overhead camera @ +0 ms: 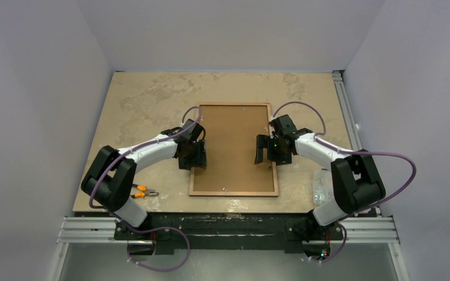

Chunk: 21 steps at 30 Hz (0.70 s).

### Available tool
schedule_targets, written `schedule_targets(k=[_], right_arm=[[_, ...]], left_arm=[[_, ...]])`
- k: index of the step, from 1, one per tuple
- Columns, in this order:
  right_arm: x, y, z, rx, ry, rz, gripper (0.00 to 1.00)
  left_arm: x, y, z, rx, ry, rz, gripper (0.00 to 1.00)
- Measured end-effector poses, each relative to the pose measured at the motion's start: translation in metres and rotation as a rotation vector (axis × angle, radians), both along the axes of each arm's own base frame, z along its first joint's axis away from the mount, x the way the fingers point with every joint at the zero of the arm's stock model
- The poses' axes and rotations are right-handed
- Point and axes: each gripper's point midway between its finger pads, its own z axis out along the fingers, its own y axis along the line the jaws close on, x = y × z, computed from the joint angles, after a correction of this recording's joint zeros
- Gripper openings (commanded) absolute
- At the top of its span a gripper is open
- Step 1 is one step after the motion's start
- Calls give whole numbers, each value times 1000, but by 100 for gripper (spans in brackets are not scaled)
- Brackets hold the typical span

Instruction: Put the photo into the frame

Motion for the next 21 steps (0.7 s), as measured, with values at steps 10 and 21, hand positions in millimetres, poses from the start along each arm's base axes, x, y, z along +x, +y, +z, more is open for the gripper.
schedule_targets(k=[10,21], right_arm=[[2,5,0,24,-20,-1,90],[4,11,1,54,-35,12,89]], left_arm=[[5,8,-3,96,-16,17,63],[15,16,-3,136,-34,48,62]])
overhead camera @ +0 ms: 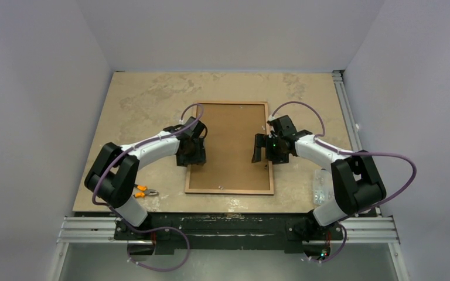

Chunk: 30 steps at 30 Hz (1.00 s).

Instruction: Put the photo into the frame

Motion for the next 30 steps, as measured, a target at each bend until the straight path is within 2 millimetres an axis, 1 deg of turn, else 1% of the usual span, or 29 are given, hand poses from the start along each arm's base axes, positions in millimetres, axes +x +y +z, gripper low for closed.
schedule_targets(k=[2,3,4,6,8,9,10,12,16,17,18,19,20,21,24,26,30], right_arm=[[0,1,0,4,-2,1,89],[0,1,0,4,-3,2,89],[1,1,0,5,-3,2,89],[0,1,0,5,-3,2,89],[0,1,0,5,-3,2,89],[0,1,0,6,-3,2,89],[0,1,-1,6,-2,2,89],[0,1,0,8,-3,3,89],[0,1,1,11,-13,3,90],[0,1,2,13,-17,3,90],[0,1,2,13,-21,2,91],[0,0,2,12,-25,1,91],[0,0,2,12,-27,1,92],[0,0,3,11,-31,2,92],[-3,-1,3,0,-30,4,93],[-5,-3,2,-17,-27,2,93],[-9,-7,0,-53,-23,3,91]], left_arm=[[2,1,0,-1,-1,6,57],[2,2,0,0,-1,7,52],[2,2,0,1,-1,8,45],[1,4,-1,12,3,11,24],[1,12,0,33,9,18,11],[1,16,1,48,11,23,6],[1,18,1,57,11,27,3],[1,19,2,66,5,15,0],[1,18,2,69,2,5,0],[1,18,2,69,1,4,2],[1,18,2,67,1,2,8],[1,18,2,65,-1,1,15],[1,18,2,62,-3,1,29],[0,18,3,57,-9,1,38],[0,13,3,20,-23,1,53],[-2,9,4,-15,-28,-3,60],[-10,7,11,-84,-39,8,63]])
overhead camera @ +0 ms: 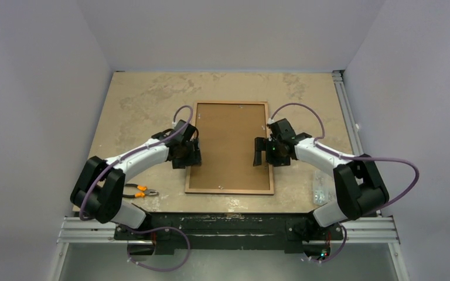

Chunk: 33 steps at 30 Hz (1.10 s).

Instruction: Put the photo into the frame

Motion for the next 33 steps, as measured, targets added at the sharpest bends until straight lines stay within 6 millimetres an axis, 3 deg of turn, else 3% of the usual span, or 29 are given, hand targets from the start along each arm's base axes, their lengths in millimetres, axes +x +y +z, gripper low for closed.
schedule_targets(k=[3,6,11,16,19,27,29,30,32,33], right_arm=[[-2,-2,-2,-48,-7,7,84],[-5,-5,-5,-99,-14,13,68],[-4,-11,-9,-163,-24,-8,52],[-1,-15,-9,-173,-20,-48,14],[0,-21,-6,-191,-24,-71,0],[1,-22,-5,-204,-34,-74,1],[1,-21,-5,-199,-33,-72,30],[1,-21,-5,-195,-31,-71,49],[2,-20,-3,-185,-30,-71,71],[1,-19,-3,-177,-21,-60,77]], left_arm=[[-4,1,7,-30,-14,5,63],[-8,3,9,-44,-20,5,63],[-17,5,2,-47,2,1,63],[-18,2,2,-62,6,-5,63],[-19,2,2,-65,8,-7,63],[-19,1,3,-70,11,-9,68],[-19,1,3,-70,11,-9,73],[-19,2,3,-69,11,-8,74],[-17,6,3,-68,14,8,79],[-15,10,3,-66,15,21,80]])
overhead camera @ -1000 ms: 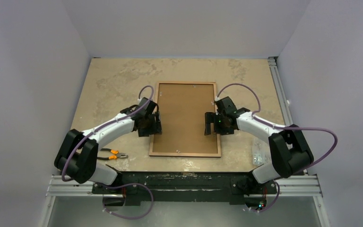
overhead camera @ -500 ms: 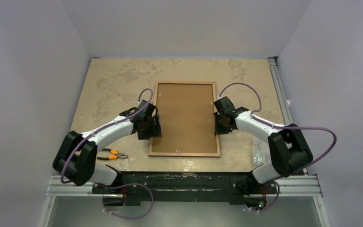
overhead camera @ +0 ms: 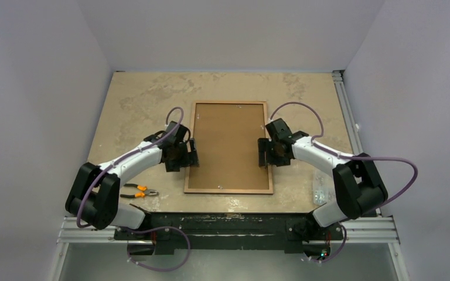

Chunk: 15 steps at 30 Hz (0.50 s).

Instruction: Put the photo into the frame

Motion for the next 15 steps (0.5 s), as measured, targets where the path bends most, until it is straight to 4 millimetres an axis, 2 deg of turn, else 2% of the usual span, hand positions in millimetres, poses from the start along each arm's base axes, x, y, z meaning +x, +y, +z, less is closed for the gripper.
schedule_targets(k=[2,4,9,15], right_arm=[[2,1,4,23,11,7,86],[12,3,12,57,8,-1,88],[71,1,29,112,-38,-53,88],[133,9,17,101,-39,-55,83]], left_arm=[[6,9,2,0,0,33,81],[16,19,6,-1,-6,69,81],[53,25,24,-25,-46,91,80],[99,20,28,-41,-55,76,80]])
